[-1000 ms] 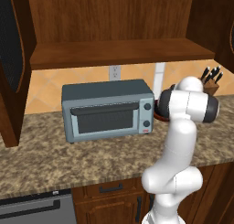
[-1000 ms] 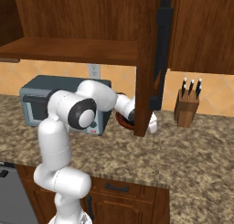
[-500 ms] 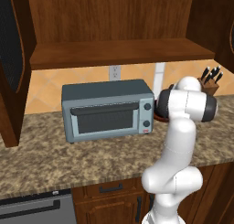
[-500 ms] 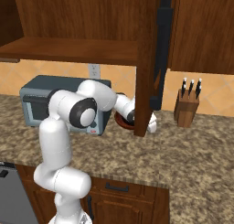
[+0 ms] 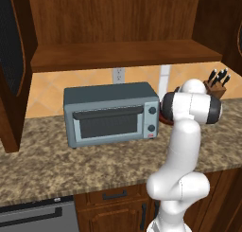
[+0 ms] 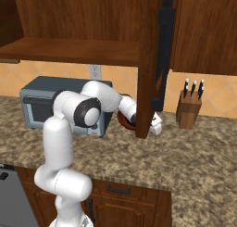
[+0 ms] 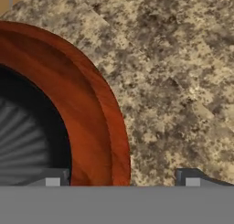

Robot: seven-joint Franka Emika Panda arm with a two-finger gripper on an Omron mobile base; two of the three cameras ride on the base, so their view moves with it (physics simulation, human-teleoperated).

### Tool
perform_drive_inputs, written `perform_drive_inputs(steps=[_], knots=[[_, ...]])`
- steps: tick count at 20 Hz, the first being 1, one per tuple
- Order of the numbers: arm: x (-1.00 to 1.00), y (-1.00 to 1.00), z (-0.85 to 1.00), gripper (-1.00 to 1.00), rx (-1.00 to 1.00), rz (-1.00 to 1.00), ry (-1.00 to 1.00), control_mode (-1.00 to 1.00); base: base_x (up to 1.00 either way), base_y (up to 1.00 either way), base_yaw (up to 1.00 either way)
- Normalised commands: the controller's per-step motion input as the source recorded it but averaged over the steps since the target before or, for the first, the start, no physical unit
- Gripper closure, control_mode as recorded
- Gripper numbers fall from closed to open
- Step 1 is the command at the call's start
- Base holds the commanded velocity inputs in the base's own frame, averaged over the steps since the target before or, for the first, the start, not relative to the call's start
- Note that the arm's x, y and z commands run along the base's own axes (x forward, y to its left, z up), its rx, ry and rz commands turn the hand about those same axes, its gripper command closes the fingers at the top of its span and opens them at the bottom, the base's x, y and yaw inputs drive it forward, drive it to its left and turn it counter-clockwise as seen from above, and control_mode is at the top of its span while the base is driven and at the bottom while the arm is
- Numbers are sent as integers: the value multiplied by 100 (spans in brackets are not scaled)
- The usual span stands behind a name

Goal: Pick up the bowls on the counter and stack them on top of one another in the open cabinet. Place the smaller bowl on top of the larger bowl.

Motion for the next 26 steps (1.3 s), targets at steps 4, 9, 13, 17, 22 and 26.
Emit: perform_drive_inputs(steps=[4, 9, 13, 17, 22, 26], knots=[[-6, 0, -3, -100, 0, 2, 0, -100, 0, 0, 0], [0, 0, 0, 100, 0, 0, 0, -100, 0, 0, 0], [0, 0, 0, 100, 0, 0, 0, -100, 0, 0, 0], [-1, 0, 1, 100, 0, 0, 0, -100, 0, 0, 0], [-1, 0, 6, 100, 0, 0, 0, -100, 0, 0, 0], [-21, 0, 24, 100, 0, 0, -2, -100, 0, 0, 0]])
